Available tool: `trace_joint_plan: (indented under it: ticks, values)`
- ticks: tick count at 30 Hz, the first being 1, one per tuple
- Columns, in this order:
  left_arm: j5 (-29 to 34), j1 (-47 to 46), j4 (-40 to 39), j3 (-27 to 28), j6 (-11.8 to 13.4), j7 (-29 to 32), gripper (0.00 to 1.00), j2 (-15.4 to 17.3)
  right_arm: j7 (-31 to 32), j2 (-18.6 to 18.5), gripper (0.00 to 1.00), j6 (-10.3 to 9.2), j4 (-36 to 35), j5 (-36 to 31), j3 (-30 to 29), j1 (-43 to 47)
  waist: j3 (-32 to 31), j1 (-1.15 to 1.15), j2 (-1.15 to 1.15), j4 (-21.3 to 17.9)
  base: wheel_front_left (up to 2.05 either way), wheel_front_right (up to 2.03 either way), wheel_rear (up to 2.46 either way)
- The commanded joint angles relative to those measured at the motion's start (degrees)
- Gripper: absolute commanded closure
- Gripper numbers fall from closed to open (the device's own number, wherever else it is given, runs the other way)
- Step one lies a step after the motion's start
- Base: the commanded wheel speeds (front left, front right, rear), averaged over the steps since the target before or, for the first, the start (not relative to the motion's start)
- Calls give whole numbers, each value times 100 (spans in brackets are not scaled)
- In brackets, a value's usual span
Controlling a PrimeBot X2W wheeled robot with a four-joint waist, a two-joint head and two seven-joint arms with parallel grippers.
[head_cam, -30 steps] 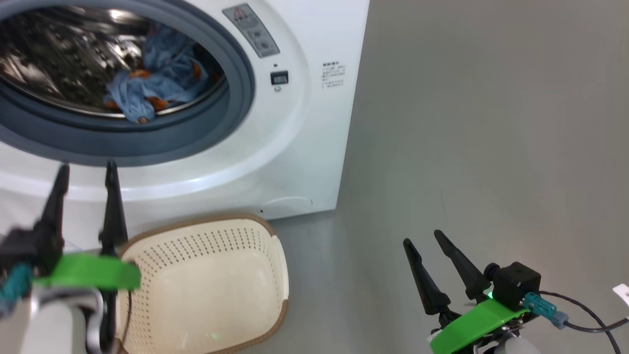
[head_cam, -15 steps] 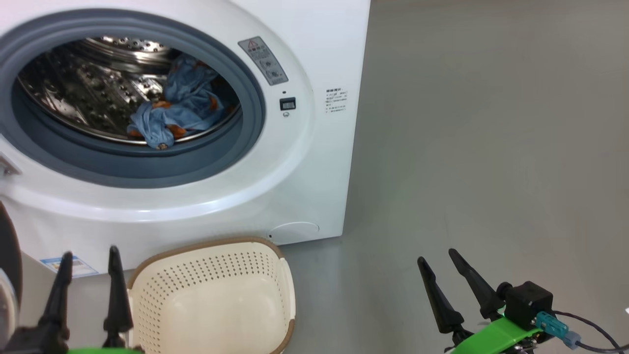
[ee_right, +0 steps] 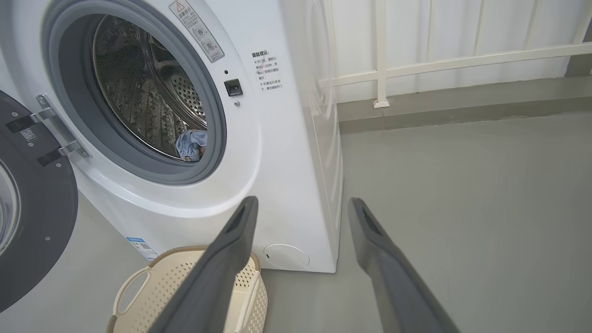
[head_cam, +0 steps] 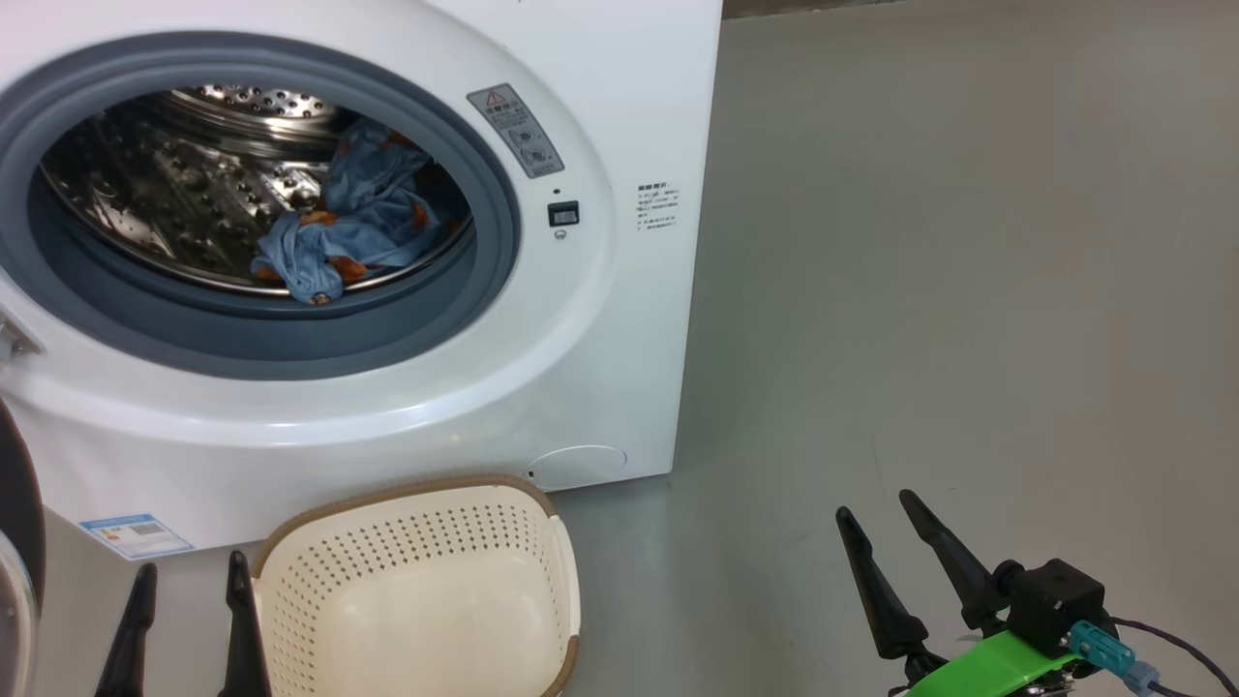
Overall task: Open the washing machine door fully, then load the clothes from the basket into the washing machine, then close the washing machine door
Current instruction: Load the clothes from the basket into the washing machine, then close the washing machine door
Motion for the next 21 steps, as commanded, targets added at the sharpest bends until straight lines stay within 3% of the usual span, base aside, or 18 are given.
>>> trace_joint_plan:
  ticks: [1, 21]
  values:
    - [4, -43, -122, 161, 57, -30, 0, 24, -70, -31, 0, 16, -163, -99, 111, -3, -7, 0, 0, -1, 0, 0, 0]
    - [-73, 34, -58, -74, 203, -30, 0, 8, -70, -37, 0, 16, -131, -127, 97, -42, -86, 0, 0, 36, 0, 0, 0]
